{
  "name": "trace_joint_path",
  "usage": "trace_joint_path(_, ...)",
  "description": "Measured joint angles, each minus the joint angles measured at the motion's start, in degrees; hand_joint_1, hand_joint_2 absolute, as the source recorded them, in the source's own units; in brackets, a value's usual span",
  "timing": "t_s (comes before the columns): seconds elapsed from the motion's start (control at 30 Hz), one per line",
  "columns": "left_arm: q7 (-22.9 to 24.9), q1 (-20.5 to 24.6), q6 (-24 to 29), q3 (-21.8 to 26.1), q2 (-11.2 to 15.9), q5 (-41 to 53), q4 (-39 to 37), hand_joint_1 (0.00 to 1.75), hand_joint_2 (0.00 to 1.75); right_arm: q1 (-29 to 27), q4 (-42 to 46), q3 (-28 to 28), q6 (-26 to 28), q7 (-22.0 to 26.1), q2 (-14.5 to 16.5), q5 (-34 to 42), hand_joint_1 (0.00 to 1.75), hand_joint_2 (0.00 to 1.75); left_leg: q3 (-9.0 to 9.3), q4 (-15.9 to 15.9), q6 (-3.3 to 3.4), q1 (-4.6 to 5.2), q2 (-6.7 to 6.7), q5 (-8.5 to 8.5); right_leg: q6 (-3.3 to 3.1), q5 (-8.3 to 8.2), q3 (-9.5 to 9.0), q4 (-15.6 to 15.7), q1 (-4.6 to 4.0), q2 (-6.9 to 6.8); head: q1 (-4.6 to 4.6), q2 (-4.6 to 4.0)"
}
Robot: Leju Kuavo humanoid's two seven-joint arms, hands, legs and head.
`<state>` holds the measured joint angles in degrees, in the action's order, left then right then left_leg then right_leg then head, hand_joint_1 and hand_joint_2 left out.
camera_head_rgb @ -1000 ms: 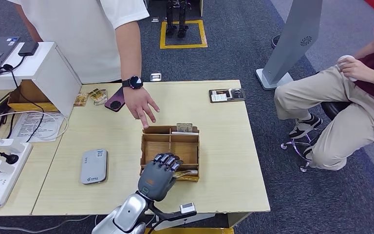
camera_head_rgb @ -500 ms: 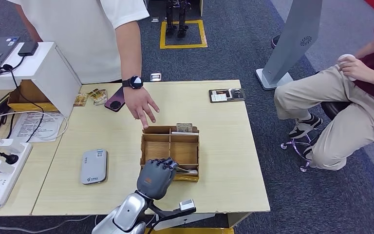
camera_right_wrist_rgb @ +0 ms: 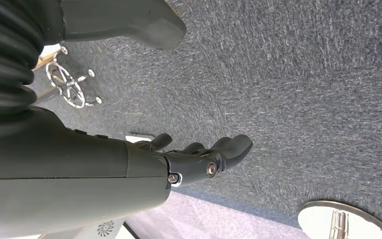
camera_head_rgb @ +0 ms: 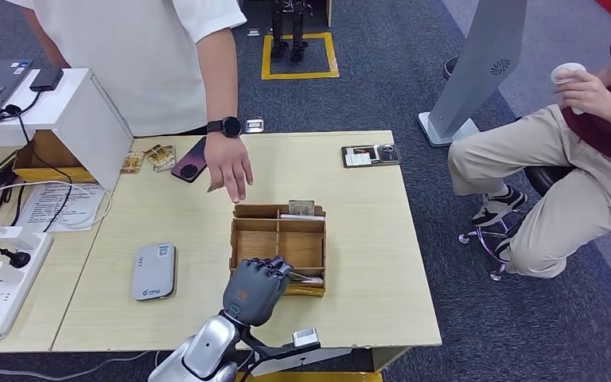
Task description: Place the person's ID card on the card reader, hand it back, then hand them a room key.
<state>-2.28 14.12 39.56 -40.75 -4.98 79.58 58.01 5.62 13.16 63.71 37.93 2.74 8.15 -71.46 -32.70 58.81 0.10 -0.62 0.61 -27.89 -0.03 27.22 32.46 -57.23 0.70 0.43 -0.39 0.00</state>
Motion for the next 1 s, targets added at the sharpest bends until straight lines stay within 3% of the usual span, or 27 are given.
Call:
trace_joint_path(0.13, -1.55, -1.24, 0.01, 2.04, -0.26, 0.16, 3.64, 1.75, 1.75, -0.02, 0.00, -0.09, 0.09, -0.35, 0.01, -0.10, 0.00, 1.75, 0.00, 0.00, 0.00, 0.00, 0.00, 0.00, 0.00, 0.00, 0.00, 0.00, 0.00, 0.00, 0.01, 0.00)
trace_joint_path(0.37, 0.42, -0.32, 0.02, 11.29, -1.96, -1.10, 9.94, 1.75, 1.75, -0.03, -0.02, -0.26, 0.21, -0.99, 0.02, -0.62, 0.00, 1.75, 0.02, 0.00, -0.03, 0.00, 0.00, 0.05, -0.02, -0.02, 0.00, -0.02, 0.00, 0.00, 0.01, 0.00)
trace_joint_path(0.63, 6.50, 8.97, -0.09, 17.52, -2.14, -5.40, 6.12, 1.75, 1.75, 0.43, -0.07, -1.67, 0.10, -2.09, 0.02, -1.72, 0.00, 1.75, 0.02, 0.00, -0.14, 0.00, 0.03, 0.17, -0.09, -0.09, 0.01, -0.11, 0.00, -0.05, 0.01, 0.00)
trace_joint_path(1.0, 12.85, 18.94, -1.83, 20.55, -1.80, -5.87, -4.34, 1.75, 1.75, 1.18, -0.13, -3.04, -0.04, -2.80, 0.06, -1.92, 0.00, 1.75, 0.03, 0.01, -0.14, -0.01, 0.03, 0.18, -0.11, -0.11, 0.02, -0.14, 0.00, -0.04, 0.01, 0.00)
